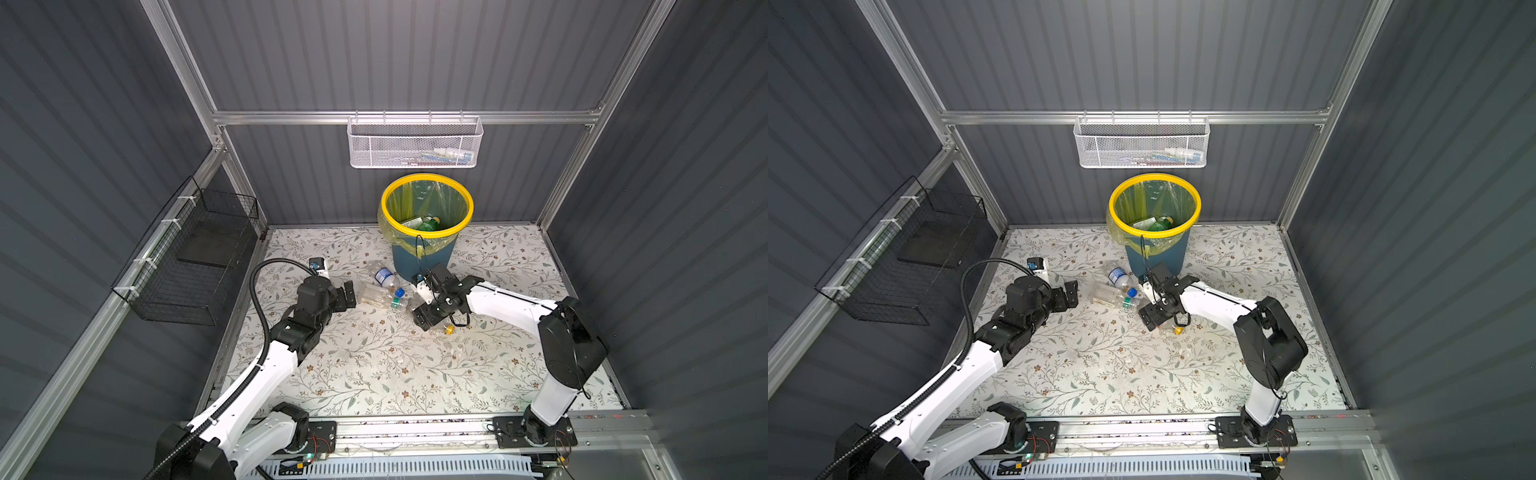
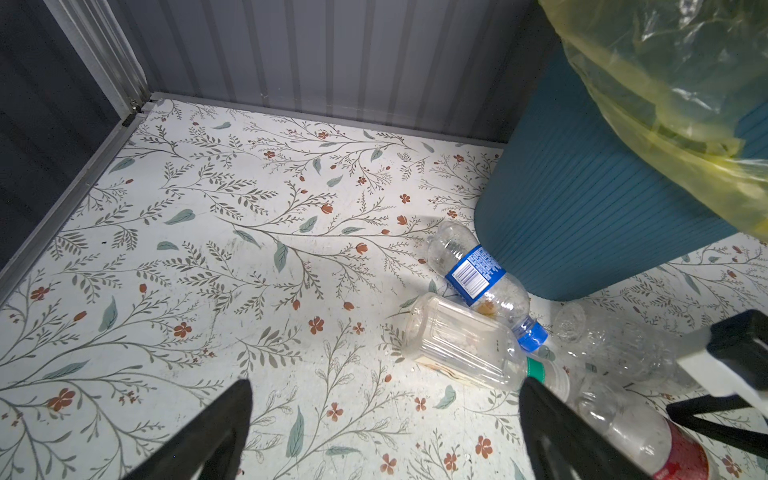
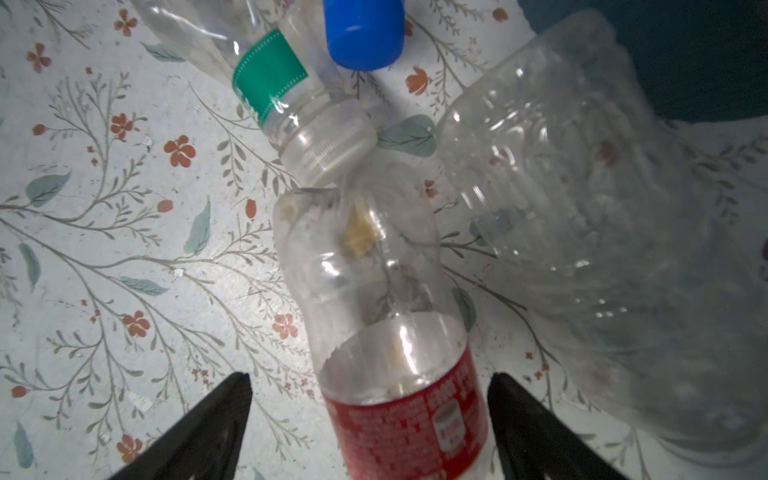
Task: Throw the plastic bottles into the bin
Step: 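Drop the green bottle in the bin while the right gripper grasps the red-labelled bottle, then lift the red-labelled bottle over the bin with the right gripper while the left gripper waits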
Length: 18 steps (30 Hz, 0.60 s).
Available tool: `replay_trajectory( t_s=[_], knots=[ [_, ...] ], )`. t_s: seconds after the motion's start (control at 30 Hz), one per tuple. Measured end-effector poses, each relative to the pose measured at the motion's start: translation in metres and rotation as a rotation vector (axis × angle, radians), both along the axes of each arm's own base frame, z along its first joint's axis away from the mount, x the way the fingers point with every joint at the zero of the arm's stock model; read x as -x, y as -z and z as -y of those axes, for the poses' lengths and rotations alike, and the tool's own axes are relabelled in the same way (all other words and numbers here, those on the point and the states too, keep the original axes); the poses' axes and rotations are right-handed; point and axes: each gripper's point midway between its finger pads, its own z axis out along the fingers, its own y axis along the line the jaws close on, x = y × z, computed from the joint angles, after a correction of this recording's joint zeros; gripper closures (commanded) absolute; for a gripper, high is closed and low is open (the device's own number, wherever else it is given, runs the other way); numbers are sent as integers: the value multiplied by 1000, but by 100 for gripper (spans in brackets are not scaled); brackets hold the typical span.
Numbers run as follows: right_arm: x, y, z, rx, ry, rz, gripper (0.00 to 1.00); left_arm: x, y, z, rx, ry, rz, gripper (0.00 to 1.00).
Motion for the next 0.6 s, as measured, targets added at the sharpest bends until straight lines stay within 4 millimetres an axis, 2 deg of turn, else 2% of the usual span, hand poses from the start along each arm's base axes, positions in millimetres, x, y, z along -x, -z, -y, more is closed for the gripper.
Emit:
replay_trajectory(
  t_s=[0.27, 0.6],
  knots=[
    [2, 22, -2, 70, -24, -4, 18, -3, 5, 1, 8, -3, -13, 0],
    [0, 23, -4, 73, -10, 31, 39, -2, 8, 3, 31, -2, -16, 0]
  ],
)
